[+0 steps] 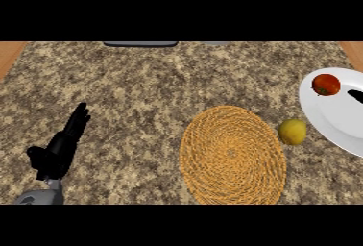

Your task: Pick the tomato from the placemat and place it in the plate

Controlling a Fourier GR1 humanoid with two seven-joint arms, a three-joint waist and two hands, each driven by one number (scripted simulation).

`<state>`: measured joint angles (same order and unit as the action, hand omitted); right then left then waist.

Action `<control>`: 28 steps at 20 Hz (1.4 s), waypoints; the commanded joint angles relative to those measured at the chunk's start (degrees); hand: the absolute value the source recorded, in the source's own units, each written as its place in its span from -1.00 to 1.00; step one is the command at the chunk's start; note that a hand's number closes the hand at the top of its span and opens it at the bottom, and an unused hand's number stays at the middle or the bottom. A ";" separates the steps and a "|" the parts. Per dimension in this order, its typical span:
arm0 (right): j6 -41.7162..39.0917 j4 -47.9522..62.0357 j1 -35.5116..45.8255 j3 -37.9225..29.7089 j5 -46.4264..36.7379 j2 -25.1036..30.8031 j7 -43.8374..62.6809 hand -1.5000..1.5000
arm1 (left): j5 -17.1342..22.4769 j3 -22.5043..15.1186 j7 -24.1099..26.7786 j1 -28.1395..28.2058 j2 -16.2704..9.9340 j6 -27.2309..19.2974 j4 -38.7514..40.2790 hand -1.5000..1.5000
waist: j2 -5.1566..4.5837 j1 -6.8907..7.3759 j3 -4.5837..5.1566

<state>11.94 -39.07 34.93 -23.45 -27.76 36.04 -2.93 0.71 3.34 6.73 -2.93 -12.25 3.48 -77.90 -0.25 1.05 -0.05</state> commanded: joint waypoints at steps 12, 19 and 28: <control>-10.74 7.04 -3.58 -21.77 24.28 5.72 -15.05 -1.00 | -0.75 1.09 -0.12 -1.80 0.82 -1.37 1.48 0.00 | 0.13 -1.41 -0.05; -24.02 15.66 -15.35 -27.00 28.68 14.87 -27.10 -1.00 | -0.34 0.20 -1.40 1.24 1.07 -0.11 -2.61 0.00 | 0.00 -0.75 -0.15; -30.91 25.03 -21.14 -24.75 26.43 18.28 -39.23 -1.00 | -0.34 1.15 -1.56 -0.32 0.76 0.38 -1.12 0.00 | -0.10 -0.24 -0.23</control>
<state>-17.15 -17.40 15.74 -49.15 -0.41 52.91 -38.27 0.14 4.38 5.91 -3.63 -11.62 3.65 -78.23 -0.36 0.49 -0.25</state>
